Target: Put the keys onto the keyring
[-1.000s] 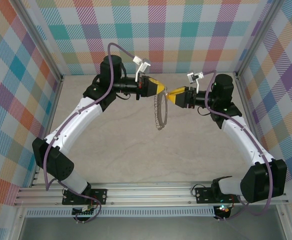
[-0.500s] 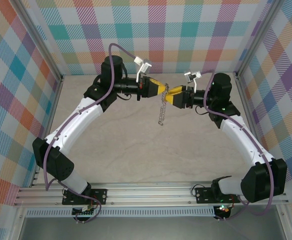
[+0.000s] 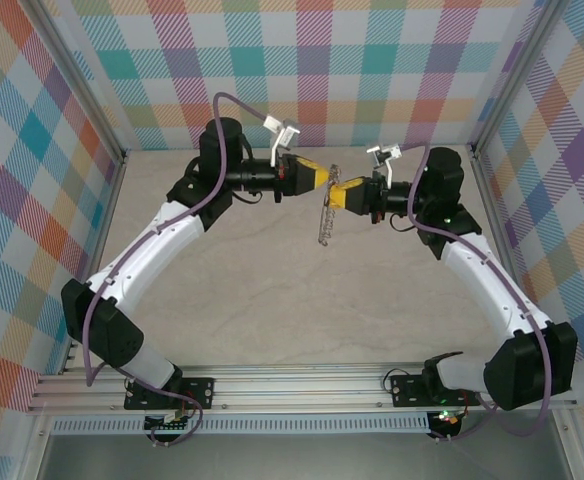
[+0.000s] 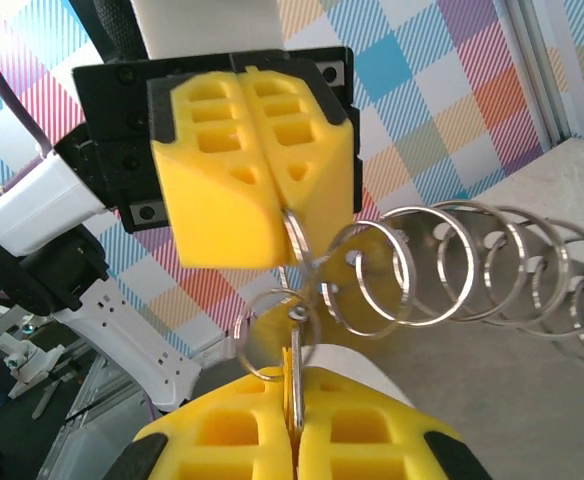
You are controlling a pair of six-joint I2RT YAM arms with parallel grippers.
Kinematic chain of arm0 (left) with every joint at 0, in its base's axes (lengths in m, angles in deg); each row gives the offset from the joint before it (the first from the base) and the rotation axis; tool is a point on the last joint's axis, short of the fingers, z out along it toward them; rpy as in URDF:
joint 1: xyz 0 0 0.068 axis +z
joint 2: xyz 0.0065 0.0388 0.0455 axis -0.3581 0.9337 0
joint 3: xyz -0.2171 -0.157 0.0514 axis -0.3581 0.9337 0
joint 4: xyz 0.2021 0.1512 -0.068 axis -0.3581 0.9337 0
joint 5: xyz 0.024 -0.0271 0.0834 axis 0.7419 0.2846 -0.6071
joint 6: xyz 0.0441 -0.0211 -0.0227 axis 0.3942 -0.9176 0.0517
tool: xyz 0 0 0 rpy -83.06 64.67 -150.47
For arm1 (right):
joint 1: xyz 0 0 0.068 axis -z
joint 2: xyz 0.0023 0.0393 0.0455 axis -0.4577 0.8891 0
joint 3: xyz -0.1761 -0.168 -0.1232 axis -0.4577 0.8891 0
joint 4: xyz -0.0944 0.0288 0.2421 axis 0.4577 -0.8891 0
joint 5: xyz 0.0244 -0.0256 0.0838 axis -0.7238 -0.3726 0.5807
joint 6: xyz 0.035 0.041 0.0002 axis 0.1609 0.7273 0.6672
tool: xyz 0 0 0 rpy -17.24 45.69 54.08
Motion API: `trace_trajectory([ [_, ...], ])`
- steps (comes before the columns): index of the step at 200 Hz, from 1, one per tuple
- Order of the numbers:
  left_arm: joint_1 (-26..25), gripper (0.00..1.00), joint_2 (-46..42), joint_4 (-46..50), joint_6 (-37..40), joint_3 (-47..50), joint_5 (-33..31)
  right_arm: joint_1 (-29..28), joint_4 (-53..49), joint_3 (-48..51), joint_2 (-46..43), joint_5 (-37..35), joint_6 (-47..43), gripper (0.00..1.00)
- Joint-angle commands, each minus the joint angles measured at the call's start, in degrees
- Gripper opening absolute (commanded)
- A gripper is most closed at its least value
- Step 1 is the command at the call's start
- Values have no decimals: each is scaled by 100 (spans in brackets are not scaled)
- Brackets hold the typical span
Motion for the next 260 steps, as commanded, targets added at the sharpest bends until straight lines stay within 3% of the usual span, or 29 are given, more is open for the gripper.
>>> trace_trajectory([
  [1, -114, 0, -374, -658, -284, 188, -297, -119, 50, 86, -105, -94, -100, 0],
  [107, -180, 0, -755, -1525, -726, 879, -873, -469, -267, 142, 116, -504, -370, 0],
  [168, -222, 0, -764, -1789, -888, 1042, -906, -545, 125, 34, 338, -536, -39, 0],
  [236, -257, 0, -755, -2300, -1280, 1306, -1343, -688, -534, -49, 415, -653, -392, 0],
  [260, -268, 0, -767, -2481, -1448, 1423, -1513, -680, -662, 130, 174, -934, -444, 14],
])
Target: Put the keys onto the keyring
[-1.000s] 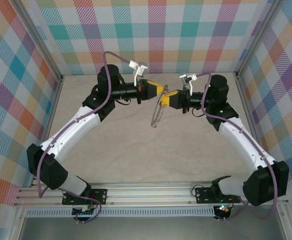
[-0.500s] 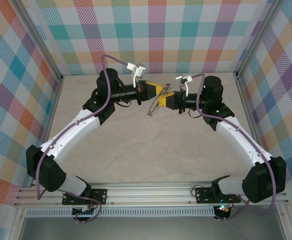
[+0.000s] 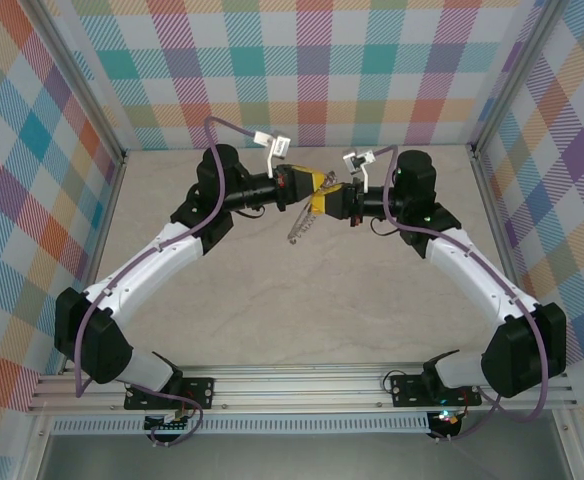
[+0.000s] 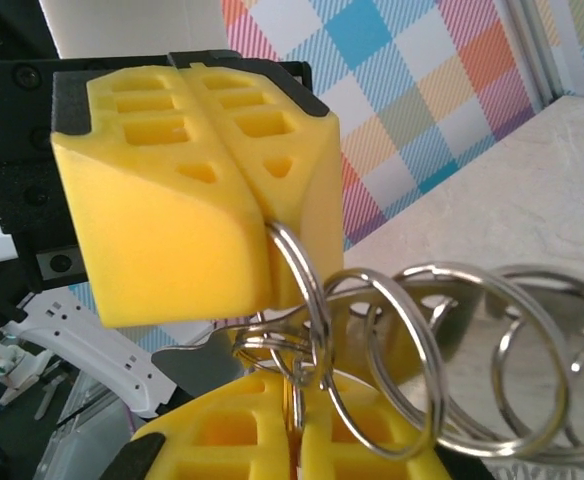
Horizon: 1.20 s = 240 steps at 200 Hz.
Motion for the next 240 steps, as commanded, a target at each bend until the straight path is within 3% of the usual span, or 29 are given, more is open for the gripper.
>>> trace_trajectory([
  [1, -91, 0, -252, -900, -276, 21, -275, -73, -382, 169, -257, -187, -220, 14],
  [31, -91, 0, -266, -1112, -463, 127, -421, -48, -567, 378, -635, -508, -211, 34],
  [54, -91, 0, -265, -1213, -540, 167, -459, 1, -709, 569, -1025, -688, -195, 38],
  [101, -85, 0, -281, -1324, -606, 187, -448, 206, -751, 679, -1866, -1297, -36, 38],
  [141, -91, 0, -279, -1402, -669, 190, -354, 279, -39, 509, -1846, -1876, 538, 38],
  [240, -91, 0, -301, -1400, -687, 164, -136, 289, 1208, 51, -972, -1505, 1249, 38],
])
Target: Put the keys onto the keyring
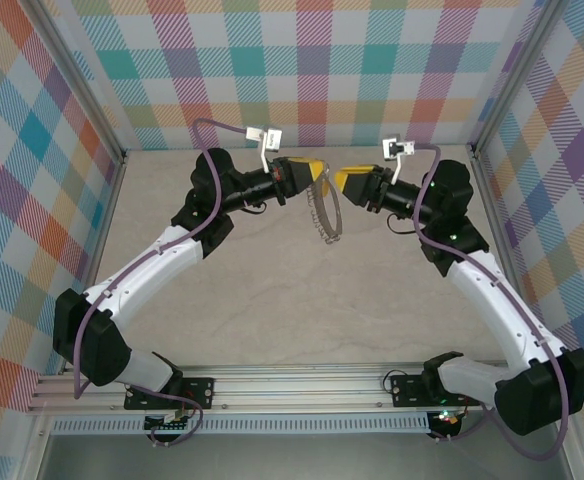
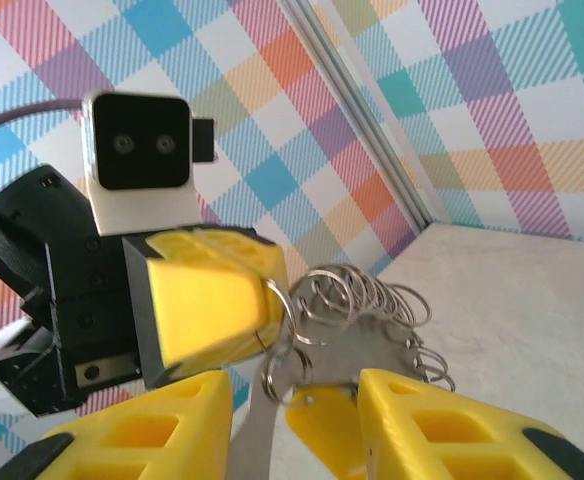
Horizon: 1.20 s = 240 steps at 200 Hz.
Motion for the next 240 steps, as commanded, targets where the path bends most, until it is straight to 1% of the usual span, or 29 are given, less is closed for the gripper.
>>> trace_trajectory([
  [1, -54, 0, -226, -439, -85, -24, 174, 26, 611, -212, 106, 176, 232, 38],
  [79, -89, 0, -211, -407, -70, -108, 326, 26, 995, -309, 394, 539, 478, 34],
  [114, -113, 0, -208, -377, -59, -134, 335, 21, 1079, -311, 440, 583, 536, 29],
  [147, -123, 0, -207, -351, -34, -156, 325, 23, 1124, -320, 496, 682, 572, 27],
  [167, -124, 0, -206, -327, -21, -172, 306, 26, 1131, -282, 476, 697, 566, 24],
  [176, -124, 0, -197, -326, -23, -178, 307, 26, 1128, -266, 482, 708, 566, 21],
  [192, -124, 0, -187, -319, -17, -194, 302, 26, 1133, -231, 458, 717, 557, 14],
  [214, -133, 0, -176, -306, -22, -201, 289, 26, 1105, -194, 434, 717, 524, 0],
  [240, -133, 0, -156, -298, -19, -228, 288, 30, 986, -192, 401, 734, 411, 0],
])
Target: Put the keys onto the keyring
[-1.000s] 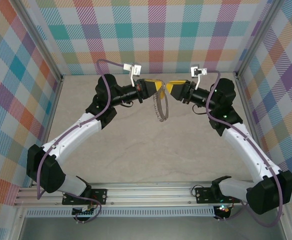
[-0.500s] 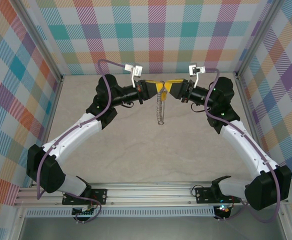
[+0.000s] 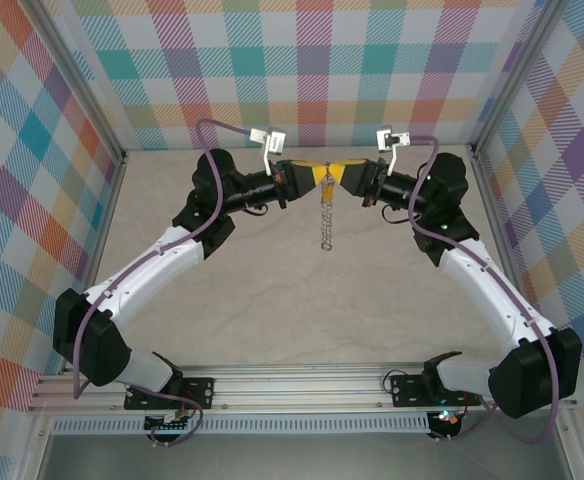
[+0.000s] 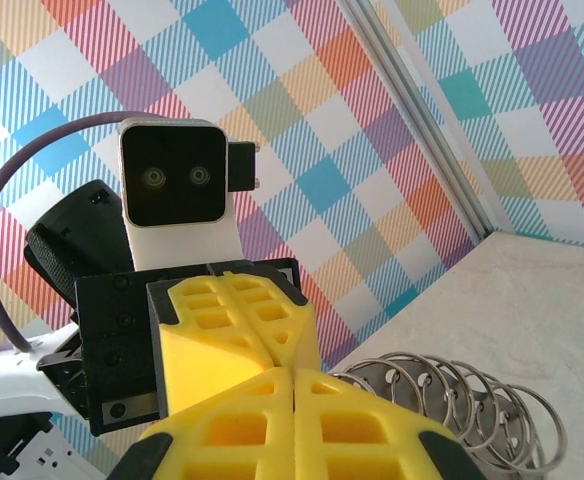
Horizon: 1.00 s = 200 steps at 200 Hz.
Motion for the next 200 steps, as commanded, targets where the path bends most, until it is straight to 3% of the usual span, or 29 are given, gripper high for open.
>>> trace_trajectory([
  [1, -59, 0, -156, -279, -17, -230, 49, 8, 69, -66, -71, 94, -144, 0],
  [51, -62, 0, -153, 168, 251, -423, -20, 19, -1010, -594, -9, 455, -940, 0],
  [66, -59, 13, -148, 314, 324, -479, -41, 28, -1390, -813, 97, 689, -1214, 0],
  [81, -58, 17, -156, 393, 384, -489, -77, 52, -1722, -998, 196, 859, -1453, 0],
  [104, -62, 33, -172, 533, 505, -500, -98, 115, -2105, -1174, 284, 974, -1729, 0],
  [133, -13, 42, -284, 1214, 1102, -679, -98, 240, -2647, -1401, 399, 1232, -2108, 0],
  [200, 204, 41, 137, 3612, 2798, -1851, 859, 470, -3803, -1955, 773, 2046, -3021, 0],
])
